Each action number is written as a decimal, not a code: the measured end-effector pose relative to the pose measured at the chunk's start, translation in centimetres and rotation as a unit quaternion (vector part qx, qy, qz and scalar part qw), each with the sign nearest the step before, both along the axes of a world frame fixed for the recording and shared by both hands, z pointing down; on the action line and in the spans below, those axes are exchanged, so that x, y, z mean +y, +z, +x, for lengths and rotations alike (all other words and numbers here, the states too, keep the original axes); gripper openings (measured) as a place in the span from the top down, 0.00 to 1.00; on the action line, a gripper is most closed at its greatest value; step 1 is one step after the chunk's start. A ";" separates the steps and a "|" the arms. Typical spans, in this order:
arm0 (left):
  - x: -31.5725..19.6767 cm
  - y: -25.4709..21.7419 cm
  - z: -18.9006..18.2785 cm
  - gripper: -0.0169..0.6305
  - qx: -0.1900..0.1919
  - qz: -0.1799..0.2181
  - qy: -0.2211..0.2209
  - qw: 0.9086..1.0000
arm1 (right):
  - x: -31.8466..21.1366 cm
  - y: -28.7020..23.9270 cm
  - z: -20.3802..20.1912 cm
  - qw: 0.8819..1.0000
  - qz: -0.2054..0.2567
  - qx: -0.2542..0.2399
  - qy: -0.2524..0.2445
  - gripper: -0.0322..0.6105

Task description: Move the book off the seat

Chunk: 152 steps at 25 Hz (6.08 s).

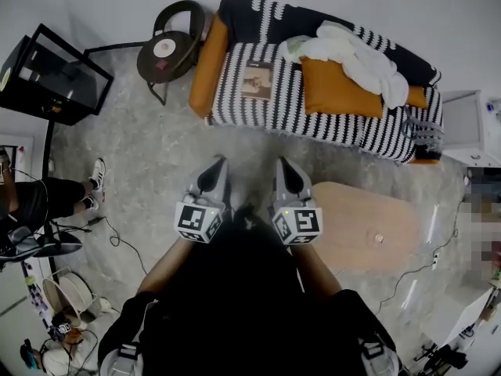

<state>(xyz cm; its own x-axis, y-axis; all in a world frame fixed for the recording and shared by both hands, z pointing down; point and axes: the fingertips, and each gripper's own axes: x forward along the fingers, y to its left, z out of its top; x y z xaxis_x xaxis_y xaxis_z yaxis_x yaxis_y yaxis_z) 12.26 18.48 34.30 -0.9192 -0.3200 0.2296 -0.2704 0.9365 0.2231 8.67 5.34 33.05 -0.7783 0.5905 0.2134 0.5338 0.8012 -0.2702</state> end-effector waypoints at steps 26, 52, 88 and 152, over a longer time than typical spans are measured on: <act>10.0 1.2 -20.9 0.96 0.007 0.024 0.046 0.999 | 9.9 0.8 -19.1 0.998 0.018 0.030 0.056 0.94; 13.6 3.9 -32.5 0.96 0.029 0.026 0.079 0.996 | 12.3 5.2 -29.4 0.992 0.035 0.071 0.097 0.94; 4.0 28.1 -44.0 0.96 0.154 0.001 0.100 0.983 | 4.2 38.6 -39.9 0.958 0.038 0.270 0.084 0.93; 10.2 34.2 -42.1 0.96 0.166 0.033 0.055 0.984 | 12.3 51.6 -34.4 0.931 0.109 0.347 -0.035 0.71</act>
